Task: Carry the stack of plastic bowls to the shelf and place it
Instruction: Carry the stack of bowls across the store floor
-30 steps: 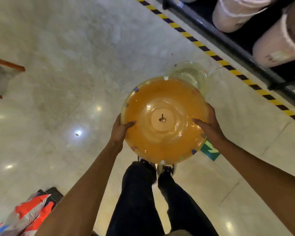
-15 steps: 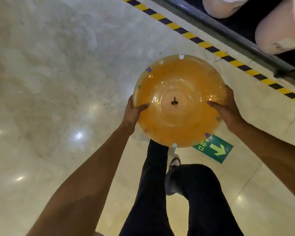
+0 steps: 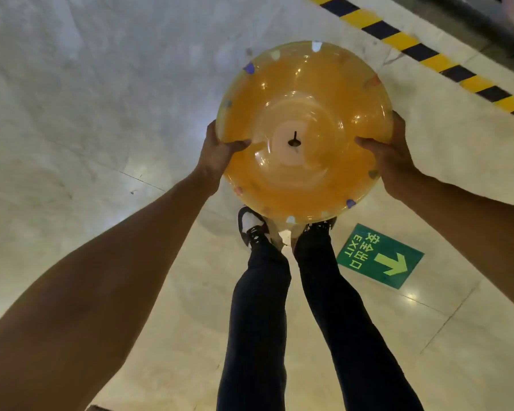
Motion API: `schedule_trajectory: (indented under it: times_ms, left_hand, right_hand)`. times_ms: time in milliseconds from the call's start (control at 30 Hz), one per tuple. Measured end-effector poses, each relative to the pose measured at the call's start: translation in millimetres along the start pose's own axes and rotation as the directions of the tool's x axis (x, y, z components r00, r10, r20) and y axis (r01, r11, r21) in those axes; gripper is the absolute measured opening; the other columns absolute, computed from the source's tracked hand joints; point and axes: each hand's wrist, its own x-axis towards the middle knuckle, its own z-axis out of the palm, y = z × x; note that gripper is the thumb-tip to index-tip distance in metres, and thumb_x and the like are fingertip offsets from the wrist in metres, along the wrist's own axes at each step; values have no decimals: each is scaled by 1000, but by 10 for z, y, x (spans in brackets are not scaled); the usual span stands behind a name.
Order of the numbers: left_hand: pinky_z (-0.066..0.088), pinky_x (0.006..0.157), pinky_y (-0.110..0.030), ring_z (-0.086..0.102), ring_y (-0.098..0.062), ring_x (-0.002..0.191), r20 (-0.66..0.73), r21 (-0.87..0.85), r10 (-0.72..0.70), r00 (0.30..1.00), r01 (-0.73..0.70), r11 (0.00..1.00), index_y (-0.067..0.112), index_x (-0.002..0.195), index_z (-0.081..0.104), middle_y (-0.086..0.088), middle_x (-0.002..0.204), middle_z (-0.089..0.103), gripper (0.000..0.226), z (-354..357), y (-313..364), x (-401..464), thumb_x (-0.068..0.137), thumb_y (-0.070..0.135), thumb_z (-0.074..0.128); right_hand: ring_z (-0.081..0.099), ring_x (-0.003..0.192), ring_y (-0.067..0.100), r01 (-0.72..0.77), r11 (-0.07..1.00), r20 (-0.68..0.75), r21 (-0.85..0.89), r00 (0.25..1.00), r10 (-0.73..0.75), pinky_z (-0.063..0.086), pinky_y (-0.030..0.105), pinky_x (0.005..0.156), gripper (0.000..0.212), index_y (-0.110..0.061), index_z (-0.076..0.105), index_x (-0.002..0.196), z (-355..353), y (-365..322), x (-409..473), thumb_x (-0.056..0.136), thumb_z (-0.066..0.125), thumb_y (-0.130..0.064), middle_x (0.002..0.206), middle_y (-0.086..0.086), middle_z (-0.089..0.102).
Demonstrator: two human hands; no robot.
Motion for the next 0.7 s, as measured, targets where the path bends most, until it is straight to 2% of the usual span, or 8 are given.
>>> schedule_trajectory:
  times_ms: [167, 233, 300, 367, 467, 567, 633, 700]
  left_hand:
    - [62, 105, -59, 67, -34, 130, 28, 36, 4, 1000, -5, 999, 24, 162, 43, -6, 147, 65, 104, 79, -197, 558, 70, 35, 91]
    - [63, 104, -56, 66, -34, 129, 50, 57, 6, 999, -9, 998, 23, 158, 45, -4, 142, 66, 96, 174, -284, 701, 73, 33, 88]
    - [61, 106, -57, 65, -34, 131, 28, 47, -5, 1000, 3, 999, 24, 161, 40, -4, 144, 63, 100, 259, -373, 803, 74, 32, 88]
    - [60, 108, -59, 63, -33, 133, 3, 40, 8, 1000, -9, 999, 26, 166, 34, -5, 152, 59, 107, 308, -449, 876, 75, 35, 89]
    - [60, 108, -61, 62, -33, 138, -12, 42, 71, 997, -70, 997, 32, 168, 34, -2, 158, 57, 106, 295, -550, 951, 79, 44, 90]
    - [62, 106, -62, 63, -32, 141, 2, 30, 109, 994, -109, 994, 38, 170, 33, 2, 160, 58, 104, 245, -608, 1014, 84, 53, 91]
    - [61, 105, -64, 64, -34, 141, 13, 4, 112, 994, -112, 994, 38, 169, 35, 1, 160, 60, 100, 235, -643, 1078, 87, 50, 91]
    - [61, 105, -66, 67, -36, 139, 21, -19, 110, 994, -110, 994, 34, 167, 41, -3, 157, 65, 93, 244, -684, 1132, 89, 42, 90]
  right_hand:
    - [52, 128, 28, 4, 999, 49, -38, 999, -2, 54, 41, 76, 84, -41, 28, 158, 168, 263, 524, 91, 75, -22, 145, -5, 49]
    - [50, 133, 27, 61, 990, 31, -125, 998, -57, 54, 47, 96, 92, -32, 22, 164, 225, 383, 694, 90, 76, -25, 153, 1, 47]
    - [45, 142, 27, 101, 986, 39, -132, 995, -97, 46, 46, 112, 101, -26, 14, 167, 281, 466, 802, 88, 78, -26, 159, 4, 39]
    - [42, 140, 24, 111, 989, 46, -98, 993, -107, 45, 41, 108, 101, -26, 11, 166, 300, 543, 889, 90, 78, -20, 153, -1, 37]
    - [43, 136, 23, 136, 989, 71, -49, 989, -133, 49, 39, 100, 98, -36, 14, 165, 260, 673, 956, 92, 78, -21, 148, -9, 38]
    - [47, 138, 18, 149, 988, 95, -47, 985, -144, 51, 42, 106, 101, -37, 16, 166, 172, 770, 1056, 89, 82, -30, 154, -14, 40]
    - [54, 133, 11, 121, 993, 108, -12, 987, -119, 54, 43, 105, 103, -36, 18, 166, 127, 857, 1128, 87, 84, -32, 156, -11, 44]
    - [59, 129, 13, 68, 997, 128, 30, 989, -72, 56, 49, 102, 96, -39, 29, 161, 123, 940, 1190, 83, 86, -38, 150, -9, 54]
